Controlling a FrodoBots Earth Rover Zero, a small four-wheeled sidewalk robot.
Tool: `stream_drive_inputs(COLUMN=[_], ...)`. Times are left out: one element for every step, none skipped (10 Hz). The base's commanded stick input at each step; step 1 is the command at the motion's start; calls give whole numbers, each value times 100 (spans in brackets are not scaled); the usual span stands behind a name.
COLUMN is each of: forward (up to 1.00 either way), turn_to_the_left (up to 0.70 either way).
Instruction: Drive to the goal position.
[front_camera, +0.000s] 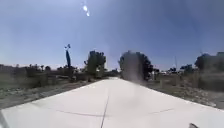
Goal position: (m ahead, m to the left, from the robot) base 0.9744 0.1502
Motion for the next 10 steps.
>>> stream_drive_inputs(forward=[70, 70, 70, 70, 70, 70, 70, 70, 70, 70], turn_to_the_left=[0, 0, 0, 0, 0, 0, 0, 0, 0, 0])
